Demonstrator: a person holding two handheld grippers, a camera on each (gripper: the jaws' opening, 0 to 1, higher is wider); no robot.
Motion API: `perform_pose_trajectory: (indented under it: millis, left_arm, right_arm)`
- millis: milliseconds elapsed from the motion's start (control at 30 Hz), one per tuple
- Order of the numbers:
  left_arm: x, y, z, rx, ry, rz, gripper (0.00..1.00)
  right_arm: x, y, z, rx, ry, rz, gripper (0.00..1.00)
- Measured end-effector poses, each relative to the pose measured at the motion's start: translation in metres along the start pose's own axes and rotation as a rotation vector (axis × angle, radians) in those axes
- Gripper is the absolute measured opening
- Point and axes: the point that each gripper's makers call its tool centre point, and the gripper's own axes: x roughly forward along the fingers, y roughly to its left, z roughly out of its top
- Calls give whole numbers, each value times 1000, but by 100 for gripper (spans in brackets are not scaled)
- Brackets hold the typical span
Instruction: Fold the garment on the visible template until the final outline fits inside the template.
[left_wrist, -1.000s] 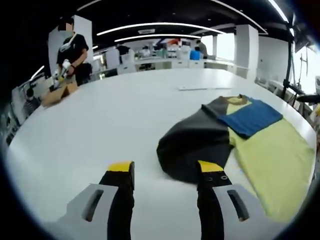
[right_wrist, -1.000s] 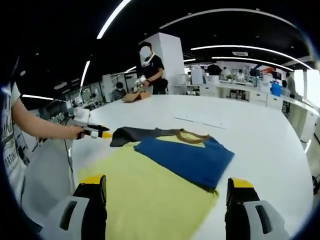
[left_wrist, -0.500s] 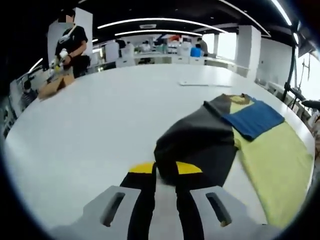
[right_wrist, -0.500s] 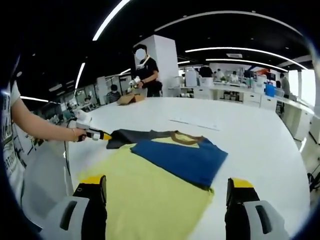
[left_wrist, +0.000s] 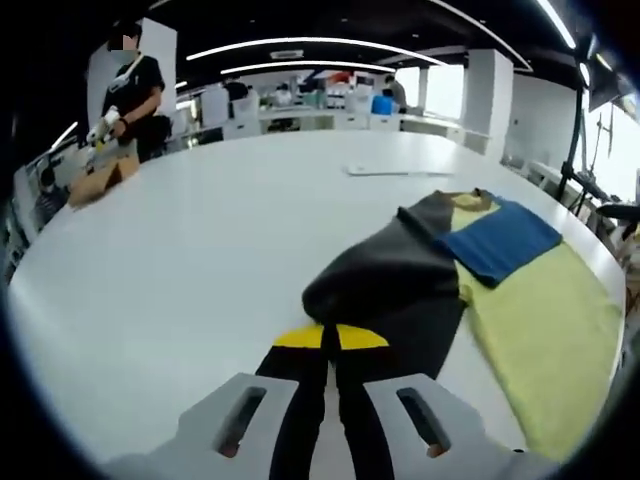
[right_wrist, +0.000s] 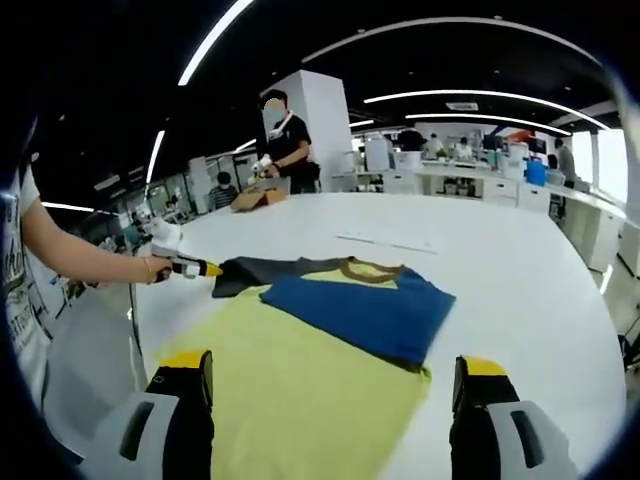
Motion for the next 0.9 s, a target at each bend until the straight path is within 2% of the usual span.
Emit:
perform_pose_trajectory:
  millis: [33,267,367,467,500,567,767,833,900]
  left_arm:
    - [-1,-4,4,-1,3,-14,0]
    - [-10,-35,41,39,-88,-100,0]
    - [-13,-55,59,92,-123,-148,0]
    - [-16,-76,69,114,-142,-192,0]
    - [-17,-89,74,123,-151,-222,0]
    - [-17,-103,77,121,-150,-258,0]
    - [-13,-150,80,182,-155,-334,0]
    - [-11,-164,76,183,-143,-369,0]
    - [-5,-168,68,202,-131,-377,0]
  right_arm:
    - [0,1,1,0,-1,2,99]
    - [1,3,0,-2,1,8,99]
    - [1,4,-1,-2,2,8,99]
    - [0,4,-2,-4,3,7,99]
    - [-1,4,-2,-1,3,5,99]
    - [-2,3,-3,4,0,1,99]
    - [-6,-2,-6,18,-3,-17,99]
    - [-7,-3,-7,19,-1,-22,99]
    - [-9,-3,-8,21,-2,-25,99]
